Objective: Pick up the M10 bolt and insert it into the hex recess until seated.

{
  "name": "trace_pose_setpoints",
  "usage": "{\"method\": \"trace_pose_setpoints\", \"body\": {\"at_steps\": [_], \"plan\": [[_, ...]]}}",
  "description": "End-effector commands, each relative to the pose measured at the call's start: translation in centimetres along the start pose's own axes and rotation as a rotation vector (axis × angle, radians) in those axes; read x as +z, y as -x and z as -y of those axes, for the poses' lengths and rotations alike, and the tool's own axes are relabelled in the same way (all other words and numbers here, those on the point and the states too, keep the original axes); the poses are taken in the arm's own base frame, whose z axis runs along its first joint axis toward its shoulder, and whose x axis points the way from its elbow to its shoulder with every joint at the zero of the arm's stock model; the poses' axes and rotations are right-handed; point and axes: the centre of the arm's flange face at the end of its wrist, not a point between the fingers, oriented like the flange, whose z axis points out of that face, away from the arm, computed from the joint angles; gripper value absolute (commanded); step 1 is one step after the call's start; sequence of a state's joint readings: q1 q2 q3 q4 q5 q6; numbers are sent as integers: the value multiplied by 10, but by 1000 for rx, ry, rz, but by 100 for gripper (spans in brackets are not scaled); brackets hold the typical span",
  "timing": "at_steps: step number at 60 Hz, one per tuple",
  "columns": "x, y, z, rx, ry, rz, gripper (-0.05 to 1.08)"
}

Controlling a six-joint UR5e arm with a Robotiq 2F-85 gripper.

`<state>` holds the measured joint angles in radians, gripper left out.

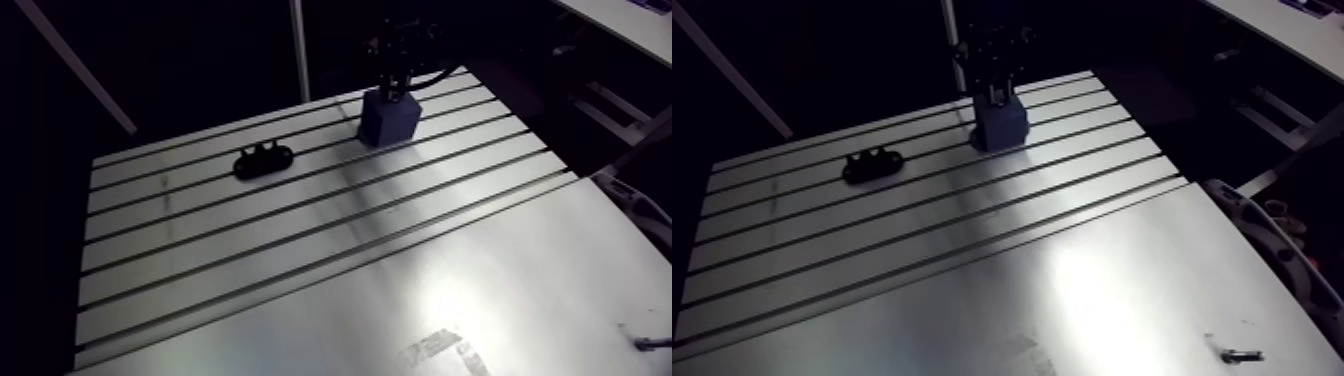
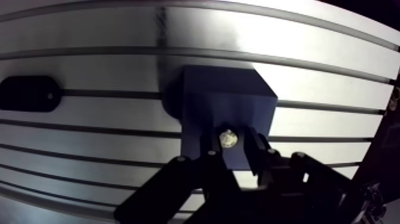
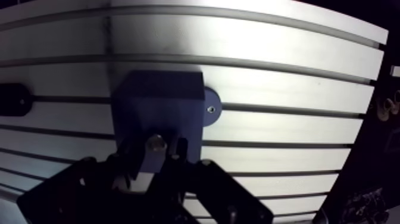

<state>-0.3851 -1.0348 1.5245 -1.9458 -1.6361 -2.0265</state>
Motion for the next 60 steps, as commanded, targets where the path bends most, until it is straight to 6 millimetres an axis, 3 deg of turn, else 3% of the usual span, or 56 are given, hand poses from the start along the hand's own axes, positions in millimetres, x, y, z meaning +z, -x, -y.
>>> {"method": "trace_pose_setpoints", "body": {"at_steps": [1, 60], "plan": [[0, 0, 0, -1, 2, 2, 64], [7, -1, 2, -8, -2, 12, 68]]}}
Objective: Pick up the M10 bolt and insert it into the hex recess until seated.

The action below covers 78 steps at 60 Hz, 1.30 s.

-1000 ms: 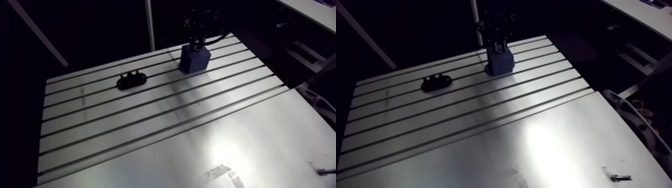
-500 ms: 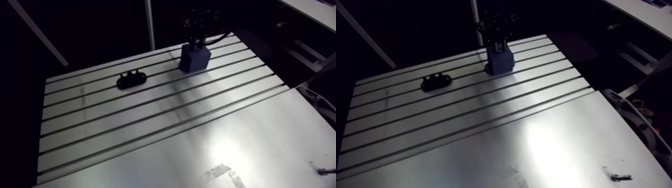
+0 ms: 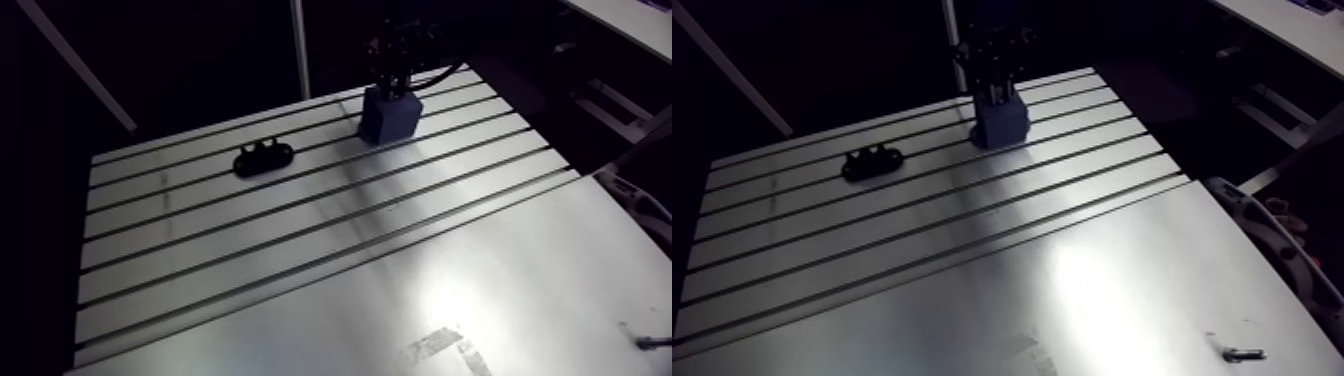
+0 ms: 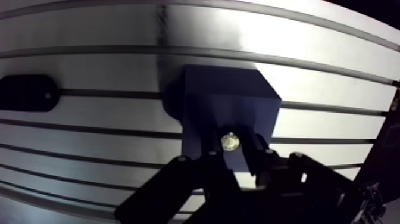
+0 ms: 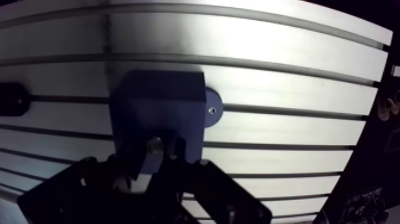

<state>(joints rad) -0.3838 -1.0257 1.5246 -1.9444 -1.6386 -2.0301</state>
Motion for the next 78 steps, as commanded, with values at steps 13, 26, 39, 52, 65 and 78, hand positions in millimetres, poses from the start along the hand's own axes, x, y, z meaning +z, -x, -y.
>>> {"method": "trace_pose_setpoints", "body": {"at_steps": [13, 26, 39, 52, 65, 78], "plan": [[1, 0, 0, -2, 0, 1, 69], [1, 0, -1, -3, 0, 1, 72], [0, 0, -2, -2, -1, -1, 72], [-2, 0, -2, -3, 1, -3, 73], [-4, 0, -3, -8, 3, -3, 73], [-6, 1, -3, -14, 5, -2, 73]]}}
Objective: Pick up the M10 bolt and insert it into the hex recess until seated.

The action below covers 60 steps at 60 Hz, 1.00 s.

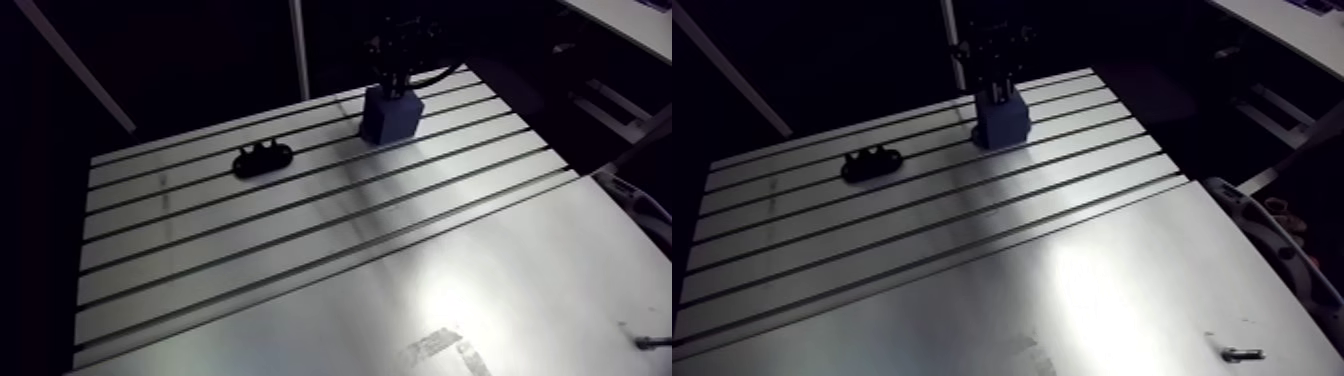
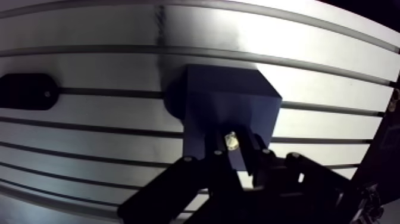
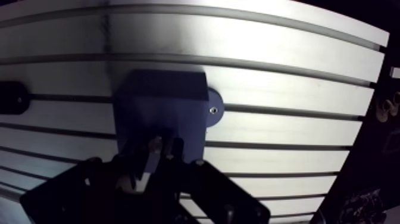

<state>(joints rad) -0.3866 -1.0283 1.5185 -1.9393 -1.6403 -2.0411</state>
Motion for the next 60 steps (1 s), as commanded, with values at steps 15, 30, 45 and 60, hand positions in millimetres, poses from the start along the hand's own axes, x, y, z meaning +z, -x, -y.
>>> {"method": "trace_pose_setpoints", "body": {"at_steps": [15, 30, 45, 60], "plan": [[-1, 2, 1, -63, -1, 5, 73], [-2, 3, 3, -199, -5, 4, 73], [-3, 3, 4, -318, -7, 1, 73], [-3, 3, 4, -373, -9, 0, 73]]}}
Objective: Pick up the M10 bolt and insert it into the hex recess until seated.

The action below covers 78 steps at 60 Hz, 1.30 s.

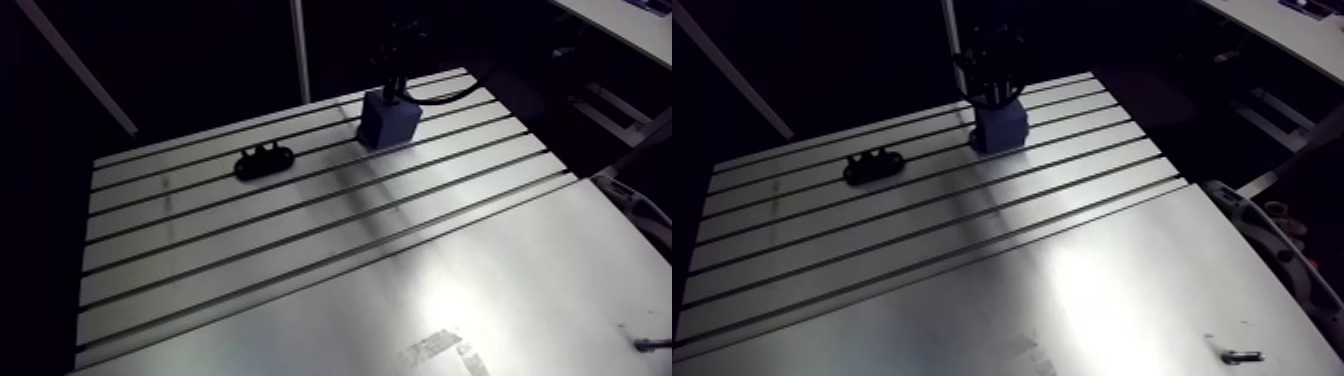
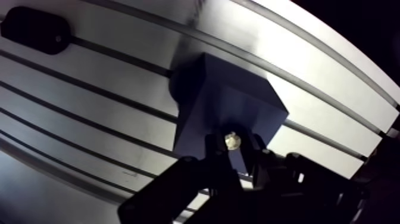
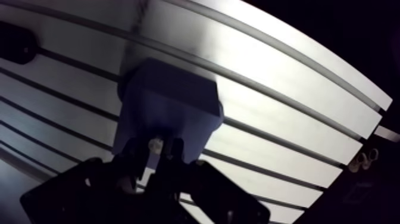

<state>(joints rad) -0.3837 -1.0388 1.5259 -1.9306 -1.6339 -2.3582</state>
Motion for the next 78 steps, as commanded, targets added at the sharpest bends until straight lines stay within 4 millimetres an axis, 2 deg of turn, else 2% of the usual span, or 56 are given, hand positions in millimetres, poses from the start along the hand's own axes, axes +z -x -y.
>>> {"method": "trace_pose_setpoints", "body": {"at_steps": [1, 44, 48, 50, 53, 54, 55, 56, 57, 58, 59, 65, 78], "plan": [[0, 0, 0, -59, 0, -1, 73], [2, -1, 3, -111, -3, 2, 72], [3, 0, 5, -110, -5, 2, 64], [4, 0, 5, -109, -5, 2, 56], [4, 0, 5, -107, -4, 1, 53], [5, 0, 5, -103, -3, 0, 47], [5, 0, 5, -103, -3, 0, 47], [4, 0, 5, -98, -1, -2, 33], [4, 0, 5, -98, -1, -2, 33], [3, 0, 5, -96, -1, -2, 15], [3, 0, 5, -92, 1, -4, 4], [0, 1, 2, -63, 7, -9, 1], [-1, 1, 1, -52, 0, -17, 1]]}}
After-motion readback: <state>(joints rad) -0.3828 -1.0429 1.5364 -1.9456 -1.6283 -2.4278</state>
